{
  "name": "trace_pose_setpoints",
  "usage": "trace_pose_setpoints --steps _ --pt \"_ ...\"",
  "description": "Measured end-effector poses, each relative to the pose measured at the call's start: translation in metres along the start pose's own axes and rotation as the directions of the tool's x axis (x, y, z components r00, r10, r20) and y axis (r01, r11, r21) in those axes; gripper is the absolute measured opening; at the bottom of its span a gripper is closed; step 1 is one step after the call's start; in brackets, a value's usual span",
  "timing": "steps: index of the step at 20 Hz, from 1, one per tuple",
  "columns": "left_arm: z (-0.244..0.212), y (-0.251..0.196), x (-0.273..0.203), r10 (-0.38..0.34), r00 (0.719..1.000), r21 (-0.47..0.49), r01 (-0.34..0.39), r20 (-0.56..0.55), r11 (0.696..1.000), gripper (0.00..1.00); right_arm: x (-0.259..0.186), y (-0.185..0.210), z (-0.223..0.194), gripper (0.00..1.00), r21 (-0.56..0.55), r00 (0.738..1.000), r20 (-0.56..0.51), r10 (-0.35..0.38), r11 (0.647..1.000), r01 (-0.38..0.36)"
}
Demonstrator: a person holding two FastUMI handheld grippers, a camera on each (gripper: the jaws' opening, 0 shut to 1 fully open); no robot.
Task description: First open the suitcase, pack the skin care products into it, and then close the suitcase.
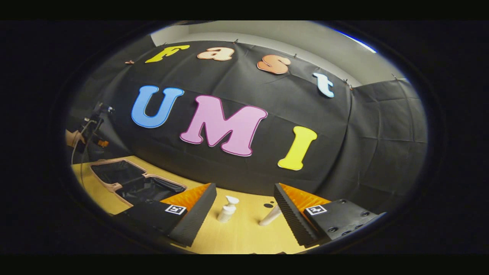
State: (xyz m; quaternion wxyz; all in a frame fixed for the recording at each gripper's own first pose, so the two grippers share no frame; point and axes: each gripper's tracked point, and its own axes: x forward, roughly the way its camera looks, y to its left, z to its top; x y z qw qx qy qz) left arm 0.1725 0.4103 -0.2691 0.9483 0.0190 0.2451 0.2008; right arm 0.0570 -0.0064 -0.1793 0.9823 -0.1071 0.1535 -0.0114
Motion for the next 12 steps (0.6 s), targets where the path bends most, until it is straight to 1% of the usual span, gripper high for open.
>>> trace_pose_setpoints --steps 2,3,4,6,8,9,10,11,12 --pt "0.016 -0.033 -0.030 -0.016 0.997 -0.024 0.018 0.070 1.000 0.97 0.011 -0.009 -0.008 0.97 0.016 1.000 0.003 0.016 1.000 -0.016" --pt "0.020 -0.056 -0.045 -0.049 0.994 -0.028 0.052 0.097 0.998 0.97 0.015 -0.013 -0.015 0.97 0.025 1.000 0.000 0.026 0.999 -0.026" --pt "0.023 -0.076 -0.061 -0.053 0.990 -0.040 0.058 0.133 0.997 0.97 0.018 -0.019 -0.021 0.97 0.032 0.999 0.010 0.030 0.999 -0.031" --pt "0.022 -0.114 -0.091 -0.029 0.982 -0.066 0.042 0.189 0.997 0.98 0.024 -0.031 -0.036 0.95 0.046 0.999 0.032 0.039 0.998 -0.040" --pt "0.009 -0.165 -0.119 -0.047 0.973 -0.069 0.064 0.227 0.996 0.97 0.035 -0.042 -0.060 0.97 0.052 0.999 0.025 0.047 0.997 -0.048" --pt "0.002 -0.195 -0.131 -0.071 0.969 -0.060 0.088 0.238 0.994 0.96 0.039 -0.049 -0.073 0.97 0.052 0.999 0.016 0.045 0.998 -0.046" --pt "-0.006 -0.230 -0.140 -0.098 0.966 -0.072 0.118 0.238 0.990 0.95 0.045 -0.059 -0.086 0.97 0.053 0.999 0.004 0.032 0.998 -0.032" --pt "-0.018 -0.266 -0.151 -0.144 0.965 -0.089 0.167 0.218 0.982 0.95 0.049 -0.067 -0.097 0.99 0.056 1.000 -0.001 0.024 0.998 -0.024" --pt "-0.032 -0.299 -0.160 -0.174 0.962 -0.112 0.200 0.208 0.973 0.95 0.052 -0.075 -0.109 0.97 0.066 1.000 -0.019 0.015 0.998 -0.014"
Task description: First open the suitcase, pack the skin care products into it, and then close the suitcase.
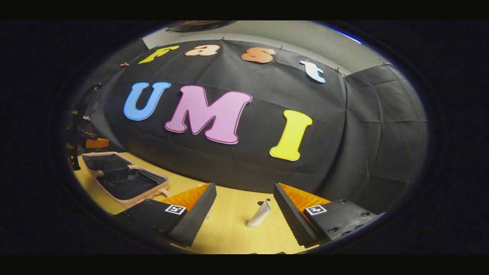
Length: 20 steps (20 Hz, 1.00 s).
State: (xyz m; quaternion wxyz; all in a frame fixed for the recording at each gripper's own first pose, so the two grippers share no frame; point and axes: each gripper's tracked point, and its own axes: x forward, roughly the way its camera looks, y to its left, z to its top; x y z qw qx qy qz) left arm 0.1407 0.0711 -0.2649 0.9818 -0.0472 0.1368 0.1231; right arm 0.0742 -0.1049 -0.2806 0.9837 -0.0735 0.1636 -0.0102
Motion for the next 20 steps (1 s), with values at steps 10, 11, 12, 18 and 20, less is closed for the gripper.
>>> trace_pose_setpoints --steps 10,11,12,18,20 --pt "-0.107 -0.223 -0.012 -0.202 0.976 0.019 0.204 -0.078 0.979 0.95 0.009 -0.068 -0.104 0.97 0.093 0.990 -0.143 -0.010 0.995 0.024" --pt "-0.113 -0.236 -0.010 -0.212 0.974 0.014 0.214 -0.084 0.977 0.95 0.010 -0.071 -0.111 0.97 0.102 0.988 -0.153 -0.010 0.994 0.026" --pt "-0.120 -0.246 -0.007 -0.222 0.971 0.015 0.225 -0.091 0.974 0.95 0.010 -0.073 -0.117 0.97 0.113 0.987 -0.162 -0.014 0.993 0.032" --pt "-0.163 -0.287 0.016 -0.271 0.948 0.040 0.281 -0.165 0.959 0.95 0.013 -0.073 -0.147 0.97 0.162 0.975 -0.220 -0.015 0.986 0.051" --pt "-0.173 -0.295 0.030 -0.276 0.944 0.078 0.294 -0.180 0.953 0.95 0.018 -0.068 -0.156 0.97 0.167 0.970 -0.242 0.000 0.985 0.042"
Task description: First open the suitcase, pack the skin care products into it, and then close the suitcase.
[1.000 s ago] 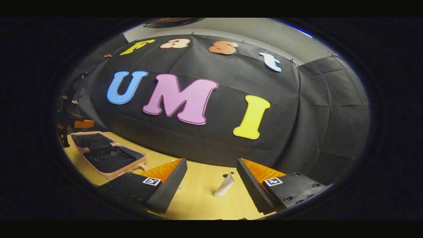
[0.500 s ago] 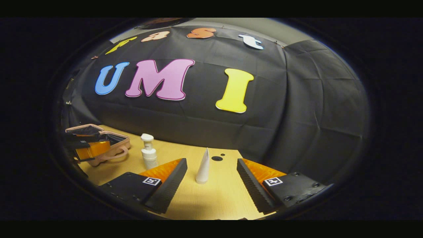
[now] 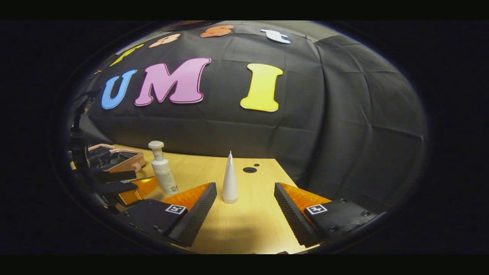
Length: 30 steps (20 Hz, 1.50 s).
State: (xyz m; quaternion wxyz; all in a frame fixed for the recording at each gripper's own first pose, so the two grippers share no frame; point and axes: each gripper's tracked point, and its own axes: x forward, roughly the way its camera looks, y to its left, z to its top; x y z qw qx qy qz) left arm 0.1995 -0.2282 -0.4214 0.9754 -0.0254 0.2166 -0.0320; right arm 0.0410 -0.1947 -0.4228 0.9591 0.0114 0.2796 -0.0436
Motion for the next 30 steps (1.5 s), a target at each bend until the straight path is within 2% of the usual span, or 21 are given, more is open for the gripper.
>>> trace_pose_setpoints --steps 2,8,11,15,16,17,18,22,25,30 --pt "-0.006 -0.002 0.018 -0.006 1.000 0.033 0.007 -0.023 0.999 0.95 0.005 0.004 -0.007 0.97 -0.020 1.000 -0.016 0.006 1.000 -0.007" --pt "0.002 -0.016 0.073 -0.031 0.999 0.003 0.031 -0.010 1.000 0.95 0.028 0.016 -0.027 0.97 -0.004 0.997 -0.073 0.030 1.000 -0.031" --pt "-0.004 -0.021 0.096 -0.035 0.999 0.009 0.036 -0.042 0.999 0.95 0.040 0.016 -0.034 0.97 0.020 0.995 -0.094 0.017 1.000 -0.016" --pt "0.000 -0.023 0.111 -0.054 0.998 -0.014 0.054 -0.044 0.998 0.95 0.063 0.026 -0.050 0.98 0.105 0.989 -0.145 -0.001 0.994 0.016" --pt "-0.002 -0.016 0.116 -0.030 0.998 -0.003 0.030 -0.055 1.000 0.94 0.071 0.028 -0.048 0.97 0.103 0.991 -0.137 -0.005 0.995 0.019" --pt "-0.007 -0.016 0.122 -0.039 0.997 0.000 0.039 -0.061 0.999 0.81 0.076 0.030 -0.047 0.97 0.090 0.992 -0.128 -0.007 0.996 0.019" --pt "-0.002 -0.015 0.114 -0.050 0.997 0.003 0.050 -0.064 0.999 0.67 0.081 0.031 -0.046 0.97 0.073 0.993 -0.115 -0.010 0.997 0.019" --pt "-0.004 0.003 0.102 -0.039 0.997 -0.019 0.038 -0.071 0.999 0.65 0.103 0.036 -0.048 0.97 0.056 0.995 -0.101 -0.015 0.998 0.020" --pt "-0.008 0.023 0.090 -0.021 0.996 0.020 0.023 -0.087 1.000 0.65 0.126 0.039 -0.050 0.97 0.051 0.995 -0.101 -0.023 0.998 0.029" --pt "-0.015 0.044 0.071 -0.005 0.994 0.009 0.006 -0.110 1.000 0.65 0.146 0.033 -0.056 0.97 0.049 0.992 -0.118 -0.045 0.998 0.051"
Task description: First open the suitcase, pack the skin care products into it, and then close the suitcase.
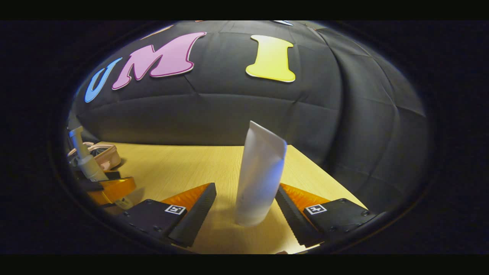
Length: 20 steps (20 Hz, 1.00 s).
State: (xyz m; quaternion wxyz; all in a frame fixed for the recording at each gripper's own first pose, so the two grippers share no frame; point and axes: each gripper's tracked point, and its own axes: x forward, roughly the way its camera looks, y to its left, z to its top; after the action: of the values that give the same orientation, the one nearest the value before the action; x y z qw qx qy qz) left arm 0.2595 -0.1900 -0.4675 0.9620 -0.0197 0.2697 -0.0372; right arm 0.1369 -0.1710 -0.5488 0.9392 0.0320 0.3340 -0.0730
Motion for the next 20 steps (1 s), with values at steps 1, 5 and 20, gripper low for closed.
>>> trace_pose_setpoints --steps 1,5,20 --pt "-0.001 0.002 -0.002 0.001 1.000 -0.001 -0.001 0.001 1.000 0.65 0.001 -0.005 -0.003 0.96 0.008 1.000 -0.016 -0.019 1.000 0.019" --pt "-0.004 0.008 -0.008 -0.003 1.000 -0.003 0.003 0.002 1.000 0.65 0.007 -0.005 -0.007 0.51 0.020 0.999 -0.050 -0.018 1.000 0.019" --pt "0.052 0.023 -0.079 -0.057 0.998 -0.078 0.059 0.031 0.995 0.64 -0.062 0.046 0.054 0.37 -0.073 0.994 0.054 0.090 0.994 -0.086"
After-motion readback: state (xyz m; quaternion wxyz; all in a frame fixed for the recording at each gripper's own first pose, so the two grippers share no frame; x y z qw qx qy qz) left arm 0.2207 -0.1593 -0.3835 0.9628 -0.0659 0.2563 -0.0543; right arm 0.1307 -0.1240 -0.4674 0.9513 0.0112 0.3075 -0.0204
